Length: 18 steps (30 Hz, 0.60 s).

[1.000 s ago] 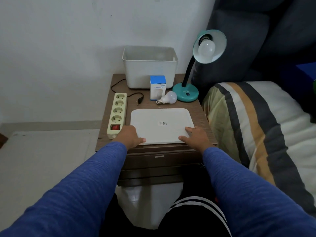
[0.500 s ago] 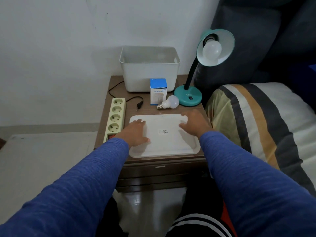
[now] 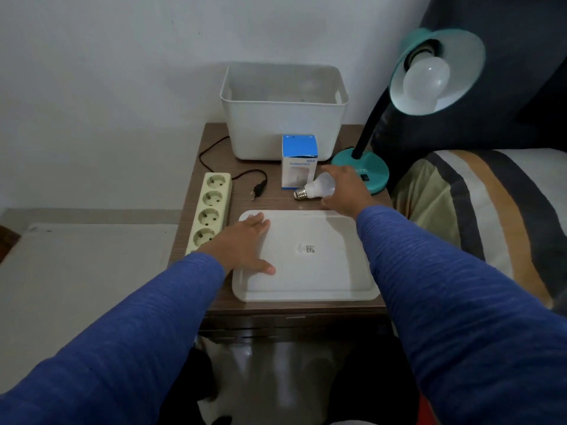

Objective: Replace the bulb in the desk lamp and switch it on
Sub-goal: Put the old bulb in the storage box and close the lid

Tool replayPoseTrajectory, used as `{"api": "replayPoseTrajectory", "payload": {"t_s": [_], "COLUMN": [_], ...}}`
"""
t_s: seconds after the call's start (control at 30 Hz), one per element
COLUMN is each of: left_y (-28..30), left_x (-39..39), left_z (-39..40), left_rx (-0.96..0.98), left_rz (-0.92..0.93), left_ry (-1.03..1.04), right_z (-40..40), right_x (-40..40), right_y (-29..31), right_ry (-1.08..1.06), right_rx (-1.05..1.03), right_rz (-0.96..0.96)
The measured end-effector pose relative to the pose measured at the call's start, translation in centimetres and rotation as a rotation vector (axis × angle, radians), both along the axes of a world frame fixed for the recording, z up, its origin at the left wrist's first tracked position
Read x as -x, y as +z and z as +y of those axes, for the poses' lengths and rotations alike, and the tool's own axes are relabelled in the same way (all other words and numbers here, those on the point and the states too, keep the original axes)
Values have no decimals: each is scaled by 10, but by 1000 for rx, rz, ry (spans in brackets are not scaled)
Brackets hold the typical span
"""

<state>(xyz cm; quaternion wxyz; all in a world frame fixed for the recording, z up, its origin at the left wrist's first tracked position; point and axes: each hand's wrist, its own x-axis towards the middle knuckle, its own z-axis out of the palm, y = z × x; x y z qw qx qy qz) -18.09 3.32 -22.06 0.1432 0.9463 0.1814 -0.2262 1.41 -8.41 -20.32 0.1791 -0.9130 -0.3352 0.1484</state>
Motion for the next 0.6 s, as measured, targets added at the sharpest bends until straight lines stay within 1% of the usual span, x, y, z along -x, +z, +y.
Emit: {"api": "replayPoseTrajectory", "payload": {"t_s": [0.1, 0.33, 0.47, 0.6], "left_y": [4, 4, 4, 9], "left_x": [-2, -6, -6, -10], "left_z": [2, 4, 4, 9], "left_rx": [-15, -42, -30, -1], "left_rz": [-6, -17, -13, -79], "left_ry": [-12, -8, -5, 43], "right_z": [5, 5, -7, -16], "right_x": [-3, -3, 2, 8], "right_y": [-6, -12, 1, 28], "right_ry": [19, 7, -33, -99], "right_rx": [-5, -65, -123, -261], "right_rz": [14, -39, -6, 34]}}
